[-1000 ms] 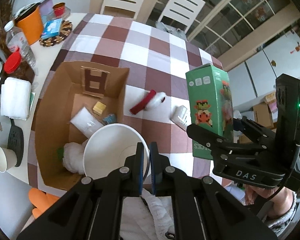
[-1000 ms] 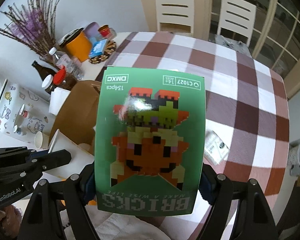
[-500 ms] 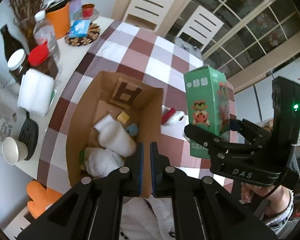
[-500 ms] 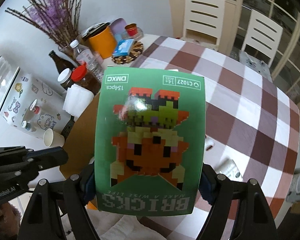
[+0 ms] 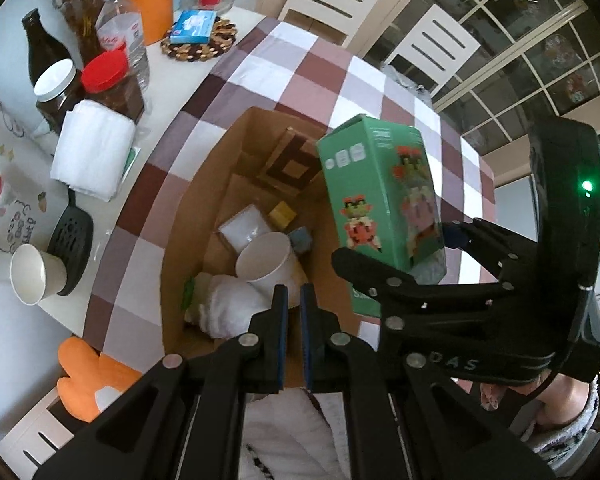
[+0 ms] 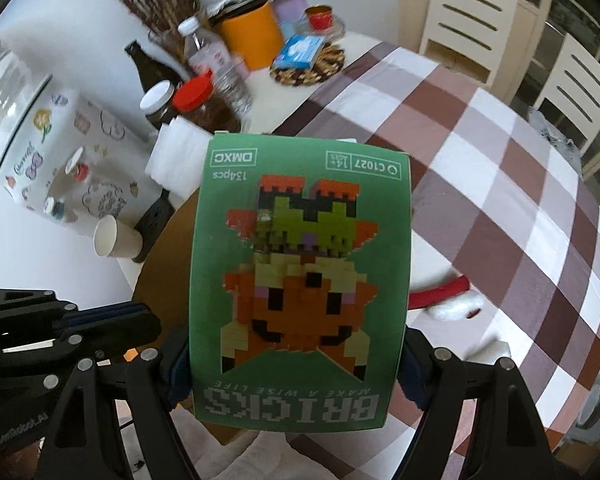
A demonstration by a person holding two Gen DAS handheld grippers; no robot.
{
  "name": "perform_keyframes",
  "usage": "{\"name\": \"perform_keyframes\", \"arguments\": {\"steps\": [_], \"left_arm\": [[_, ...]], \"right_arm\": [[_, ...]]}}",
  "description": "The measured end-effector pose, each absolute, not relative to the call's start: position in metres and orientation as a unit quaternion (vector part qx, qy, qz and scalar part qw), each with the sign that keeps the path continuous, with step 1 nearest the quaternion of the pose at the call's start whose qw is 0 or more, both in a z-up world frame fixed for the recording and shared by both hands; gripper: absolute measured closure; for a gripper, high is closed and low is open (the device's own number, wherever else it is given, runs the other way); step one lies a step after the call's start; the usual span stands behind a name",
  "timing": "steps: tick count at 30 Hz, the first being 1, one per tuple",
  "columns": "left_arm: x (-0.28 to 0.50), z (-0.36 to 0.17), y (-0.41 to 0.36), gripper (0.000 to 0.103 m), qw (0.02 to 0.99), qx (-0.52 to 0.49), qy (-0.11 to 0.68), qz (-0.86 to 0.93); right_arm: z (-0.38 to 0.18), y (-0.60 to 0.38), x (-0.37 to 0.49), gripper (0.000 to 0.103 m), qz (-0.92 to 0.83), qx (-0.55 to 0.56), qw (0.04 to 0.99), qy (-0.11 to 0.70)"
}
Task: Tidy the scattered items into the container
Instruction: 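Lower the cup into the box and open the left gripper while the right holds the BRICKS box above, then lower the green BRICKS box into the cardboard box with the right gripper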
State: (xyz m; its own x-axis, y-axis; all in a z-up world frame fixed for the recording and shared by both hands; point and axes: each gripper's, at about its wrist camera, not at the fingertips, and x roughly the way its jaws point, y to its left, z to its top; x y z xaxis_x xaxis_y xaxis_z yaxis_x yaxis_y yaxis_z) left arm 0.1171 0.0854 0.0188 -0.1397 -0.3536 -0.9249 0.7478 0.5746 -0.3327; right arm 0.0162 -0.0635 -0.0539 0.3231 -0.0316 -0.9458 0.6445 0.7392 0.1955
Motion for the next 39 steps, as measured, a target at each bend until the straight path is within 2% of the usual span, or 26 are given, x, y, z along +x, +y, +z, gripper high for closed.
{"name": "perform_keyframes", "arguments": {"steps": [12, 14, 16, 18, 19, 27, 36, 39], "left_arm": [[0.124, 0.01, 0.088, 0.096, 0.639, 0.165, 0.627, -0.415], [0.125, 0.01, 0.088, 0.086, 0.639, 0.165, 0.628, -0.413], [0.127, 0.01, 0.089, 0.059, 0.647, 0.175, 0.627, -0.398], [0.13, 0.011, 0.091, 0.043, 0.653, 0.182, 0.627, -0.384], [0.132, 0.011, 0.093, 0.038, 0.653, 0.177, 0.628, -0.384], [0.137, 0.02, 0.097, 0.027, 0.665, 0.188, 0.621, -0.37], [0.137, 0.026, 0.102, 0.025, 0.667, 0.187, 0.62, -0.368], [0.139, 0.028, 0.107, 0.025, 0.671, 0.182, 0.619, -0.365]], "right_arm": [[-0.071, -0.061, 0.037, 0.02, -0.21, 0.256, 0.756, 0.565], [-0.068, -0.06, 0.037, 0.02, -0.212, 0.245, 0.758, 0.567], [-0.064, -0.059, 0.037, 0.021, -0.215, 0.232, 0.761, 0.566], [-0.059, -0.059, 0.036, 0.02, -0.222, 0.221, 0.764, 0.564], [-0.056, -0.059, 0.035, 0.02, -0.224, 0.217, 0.767, 0.561], [-0.032, -0.057, 0.022, 0.02, -0.246, 0.208, 0.775, 0.544], [-0.011, -0.056, 0.025, 0.02, -0.245, 0.201, 0.796, 0.516], [-0.016, -0.053, 0.037, 0.019, -0.234, 0.174, 0.794, 0.532]]}}
